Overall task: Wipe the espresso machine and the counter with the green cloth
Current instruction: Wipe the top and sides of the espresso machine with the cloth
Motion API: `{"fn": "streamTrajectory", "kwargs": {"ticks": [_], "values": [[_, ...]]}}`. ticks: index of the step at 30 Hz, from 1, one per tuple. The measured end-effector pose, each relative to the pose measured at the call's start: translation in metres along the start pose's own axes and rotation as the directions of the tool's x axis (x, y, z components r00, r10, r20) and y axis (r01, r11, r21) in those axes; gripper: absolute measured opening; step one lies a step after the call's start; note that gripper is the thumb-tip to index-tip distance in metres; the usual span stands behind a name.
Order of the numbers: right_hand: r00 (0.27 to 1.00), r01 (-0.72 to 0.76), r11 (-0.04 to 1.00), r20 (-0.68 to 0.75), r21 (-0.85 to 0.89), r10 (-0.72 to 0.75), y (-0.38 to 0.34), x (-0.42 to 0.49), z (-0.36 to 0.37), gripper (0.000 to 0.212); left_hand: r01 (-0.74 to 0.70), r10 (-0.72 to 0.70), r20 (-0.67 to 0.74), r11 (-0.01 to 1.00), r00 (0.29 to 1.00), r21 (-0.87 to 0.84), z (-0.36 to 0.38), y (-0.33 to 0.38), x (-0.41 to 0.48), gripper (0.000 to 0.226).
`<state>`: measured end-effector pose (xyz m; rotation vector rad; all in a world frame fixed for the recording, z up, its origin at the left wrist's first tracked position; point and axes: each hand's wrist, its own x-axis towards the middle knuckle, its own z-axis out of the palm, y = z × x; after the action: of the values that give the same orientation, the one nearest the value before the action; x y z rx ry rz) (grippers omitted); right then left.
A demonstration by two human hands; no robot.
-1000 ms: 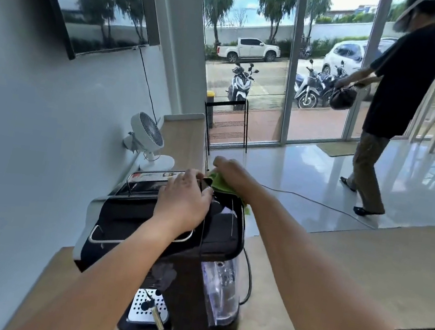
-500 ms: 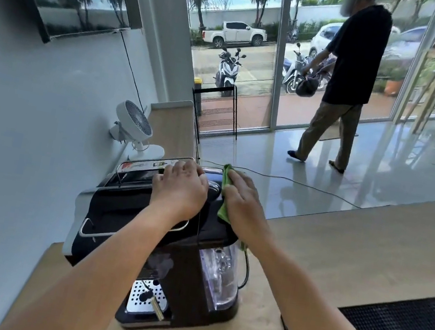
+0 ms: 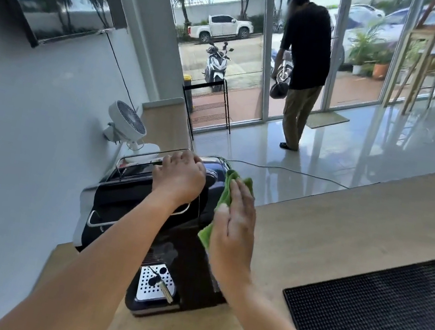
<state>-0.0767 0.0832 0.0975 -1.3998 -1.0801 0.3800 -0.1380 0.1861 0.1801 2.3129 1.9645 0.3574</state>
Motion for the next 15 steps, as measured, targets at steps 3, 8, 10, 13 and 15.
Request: {"fn": "streamTrajectory", "kwargs": {"ticks": [3,8,10,13,15], "values": [[0.98,0.15,0.979,-0.11,-0.141,-0.166,0.016,-0.038,0.017,0.06,-0.01,0.01,-0.004,1.0,1.0,-0.006,0.002,0.002,0.002,0.037],[0.947,0.306,0.952,-0.097,-0.024,-0.307,0.036,-0.023,0.006,0.058,-0.027,0.027,0.012,1.0,1.0,0.002,0.0,-0.002,0.002,0.037],[0.993,0.117,0.954,-0.002,0.276,-0.121,0.04,0.013,-0.006,0.05,-0.038,0.035,0.078,0.999,0.996,0.035,-0.004,0.003,0.007,0.035],[0.946,-0.188,0.863,0.322,0.468,0.032,0.054,0.081,-0.008,0.05,-0.012,0.002,0.15,0.998,0.989,0.063,-0.009,0.014,0.012,0.036],[0.892,-0.332,0.801,0.442,0.498,0.095,0.058,0.118,0.002,0.047,-0.015,0.005,0.108,0.996,0.994,0.093,-0.009,0.017,0.007,0.041]]}}
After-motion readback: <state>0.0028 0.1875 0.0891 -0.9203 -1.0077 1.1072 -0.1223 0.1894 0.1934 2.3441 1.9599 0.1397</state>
